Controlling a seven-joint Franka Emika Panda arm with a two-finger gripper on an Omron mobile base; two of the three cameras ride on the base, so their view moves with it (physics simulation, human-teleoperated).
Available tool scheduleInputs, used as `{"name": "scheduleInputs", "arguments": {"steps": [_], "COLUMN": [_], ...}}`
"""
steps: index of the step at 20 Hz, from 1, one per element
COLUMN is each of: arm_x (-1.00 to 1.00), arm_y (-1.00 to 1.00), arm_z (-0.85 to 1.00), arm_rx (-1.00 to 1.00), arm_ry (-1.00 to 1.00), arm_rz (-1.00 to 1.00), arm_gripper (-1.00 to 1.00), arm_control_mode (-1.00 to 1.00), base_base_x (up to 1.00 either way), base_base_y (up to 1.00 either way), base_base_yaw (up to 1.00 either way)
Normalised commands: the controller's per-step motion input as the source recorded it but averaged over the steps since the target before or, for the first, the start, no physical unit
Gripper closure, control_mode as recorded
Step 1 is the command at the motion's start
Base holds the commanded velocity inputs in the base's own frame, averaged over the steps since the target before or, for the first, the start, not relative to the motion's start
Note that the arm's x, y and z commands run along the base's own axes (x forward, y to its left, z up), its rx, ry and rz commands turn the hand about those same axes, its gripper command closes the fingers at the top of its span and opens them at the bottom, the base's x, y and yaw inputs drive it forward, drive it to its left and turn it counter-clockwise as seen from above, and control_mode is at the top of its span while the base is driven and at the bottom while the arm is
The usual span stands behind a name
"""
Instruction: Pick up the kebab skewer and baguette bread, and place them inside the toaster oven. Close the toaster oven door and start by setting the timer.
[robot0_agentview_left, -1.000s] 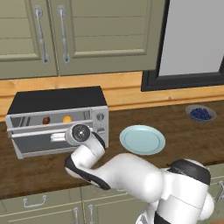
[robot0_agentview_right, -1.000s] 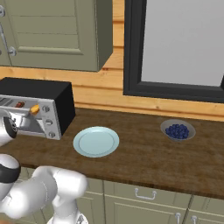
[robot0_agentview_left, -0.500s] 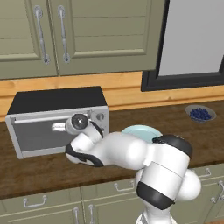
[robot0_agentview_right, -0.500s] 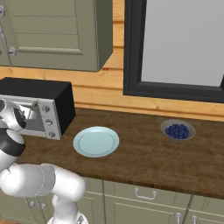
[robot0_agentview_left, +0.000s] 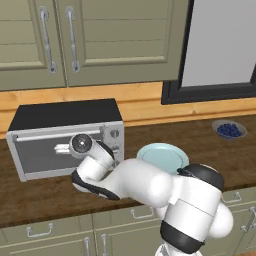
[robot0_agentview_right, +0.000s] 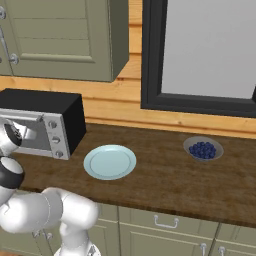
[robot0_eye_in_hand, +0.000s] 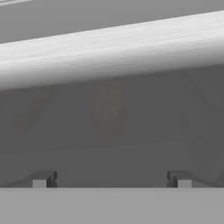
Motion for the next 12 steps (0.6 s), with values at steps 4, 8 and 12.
{"name": "scheduleInputs", "arguments": {"steps": [4,8,12], "arm_x": [-0.52,-0.59,-0.53], "arm_y": [-0.12,-0.36,-0.28], "arm_z": [0.0,0.01,0.39], "arm_rx": [0.0,0.0,-0.1], "arm_ry": [0.0,0.0,0.04], "arm_rz": [0.0,0.01,0.15], "arm_gripper": [-1.0,-1.0,-1.0], "arm_control_mode": [-1.0,-1.0,-1.0], "base_base_x": [0.0,0.0,0.0], "base_base_y": [0.0,0.0,0.0], "base_base_yaw": [0.0,0.0,0.0]}}
